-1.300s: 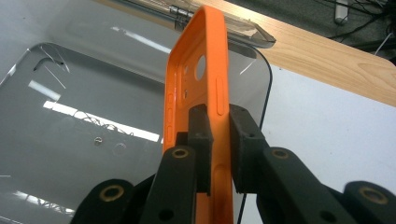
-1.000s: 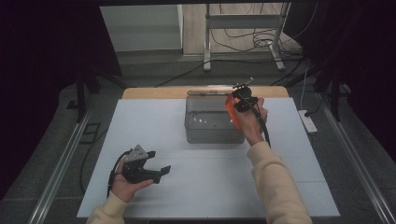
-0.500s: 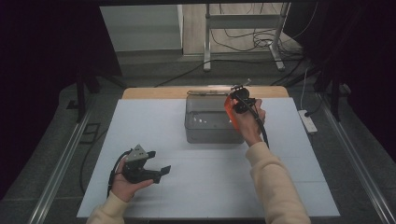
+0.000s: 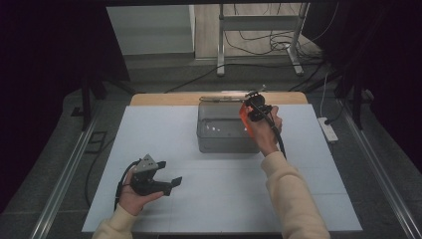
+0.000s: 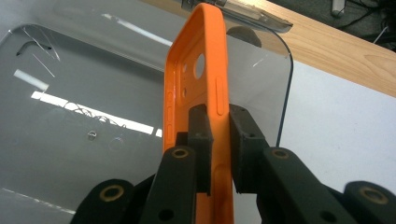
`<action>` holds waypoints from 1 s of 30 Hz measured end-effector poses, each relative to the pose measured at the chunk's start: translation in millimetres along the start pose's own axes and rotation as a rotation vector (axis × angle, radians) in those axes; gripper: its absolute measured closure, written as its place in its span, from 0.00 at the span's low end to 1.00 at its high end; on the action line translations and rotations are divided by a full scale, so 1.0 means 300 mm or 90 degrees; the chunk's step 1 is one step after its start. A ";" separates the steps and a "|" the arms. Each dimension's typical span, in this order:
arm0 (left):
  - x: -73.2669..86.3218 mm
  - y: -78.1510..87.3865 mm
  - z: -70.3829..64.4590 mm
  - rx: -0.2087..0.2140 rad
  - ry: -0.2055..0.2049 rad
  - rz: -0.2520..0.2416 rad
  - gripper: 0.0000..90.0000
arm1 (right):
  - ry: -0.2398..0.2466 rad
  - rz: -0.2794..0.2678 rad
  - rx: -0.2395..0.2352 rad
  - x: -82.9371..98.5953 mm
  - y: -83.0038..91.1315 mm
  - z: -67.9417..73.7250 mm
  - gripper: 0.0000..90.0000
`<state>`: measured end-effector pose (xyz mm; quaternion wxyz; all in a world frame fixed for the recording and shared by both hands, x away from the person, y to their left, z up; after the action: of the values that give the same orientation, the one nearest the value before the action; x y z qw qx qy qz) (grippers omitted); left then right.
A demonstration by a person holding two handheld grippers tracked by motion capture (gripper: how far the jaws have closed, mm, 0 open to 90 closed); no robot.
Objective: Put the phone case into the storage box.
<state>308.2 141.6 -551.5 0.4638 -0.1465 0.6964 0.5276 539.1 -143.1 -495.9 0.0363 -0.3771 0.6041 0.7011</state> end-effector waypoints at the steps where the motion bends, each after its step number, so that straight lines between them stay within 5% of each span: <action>1: 0.000 0.000 0.000 0.000 0.000 0.000 0.14 | 0.000 0.002 0.002 0.001 -0.001 0.000 0.89; 30: 0.000 0.001 0.000 0.000 -0.001 -0.001 0.14 | -0.001 0.028 0.015 0.031 -0.039 0.003 0.89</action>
<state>308.1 141.6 -551.3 0.4651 -0.1465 0.6959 0.5272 537.9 -143.1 -510.9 0.0260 -0.3631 0.6205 0.6946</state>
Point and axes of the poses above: each handheld gripper's, and its own axes: y roughly backward along the jaws, x roughly out of its underside, z roughly to its left, the point moved 8 cm from there along -y, roughly forward along the jaws, and after that the axes turned 15 degrees about -x, right-handed, at the moved point
